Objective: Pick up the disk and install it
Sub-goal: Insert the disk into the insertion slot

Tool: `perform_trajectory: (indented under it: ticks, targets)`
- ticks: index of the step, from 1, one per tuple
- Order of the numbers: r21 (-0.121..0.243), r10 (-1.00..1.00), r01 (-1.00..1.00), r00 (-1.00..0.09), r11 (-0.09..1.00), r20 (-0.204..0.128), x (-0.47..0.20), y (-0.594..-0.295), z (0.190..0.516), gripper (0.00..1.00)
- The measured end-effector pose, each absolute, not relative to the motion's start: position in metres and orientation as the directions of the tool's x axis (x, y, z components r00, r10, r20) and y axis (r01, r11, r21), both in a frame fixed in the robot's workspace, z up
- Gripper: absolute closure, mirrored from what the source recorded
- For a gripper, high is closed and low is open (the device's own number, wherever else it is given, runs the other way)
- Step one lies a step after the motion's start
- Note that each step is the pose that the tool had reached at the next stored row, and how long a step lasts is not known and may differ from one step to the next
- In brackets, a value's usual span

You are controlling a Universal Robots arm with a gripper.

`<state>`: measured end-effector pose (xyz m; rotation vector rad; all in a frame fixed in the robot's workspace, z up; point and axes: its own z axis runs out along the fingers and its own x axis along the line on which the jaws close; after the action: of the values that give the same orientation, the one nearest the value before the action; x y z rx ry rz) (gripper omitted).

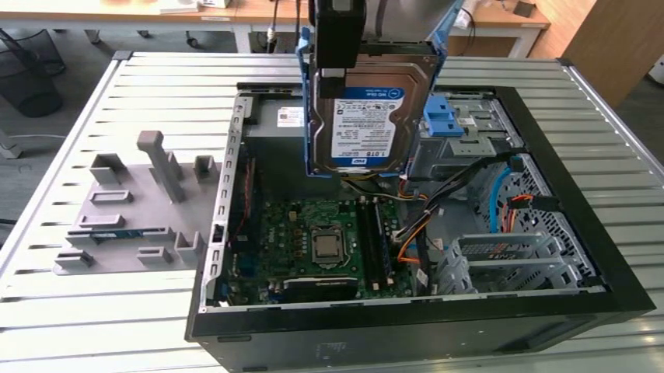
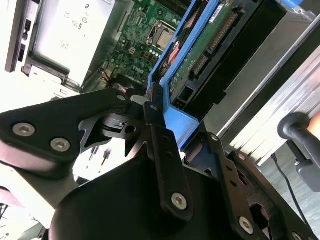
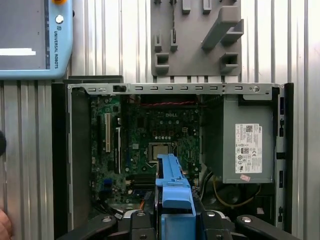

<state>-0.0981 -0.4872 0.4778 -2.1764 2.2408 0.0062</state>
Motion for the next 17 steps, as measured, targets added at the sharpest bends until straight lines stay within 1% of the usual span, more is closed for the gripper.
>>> perform_trajectory:
  ticks: [10,17]
  targets:
    - [-0.009,-0.999,-1.0,-0.029,0.029,-0.015,-0.078,-0.489,0.477,0.64]
    - [-0.009,-0.999,-1.0,-0.029,0.029,-0.015,-0.078,-0.508,0.474,0.64]
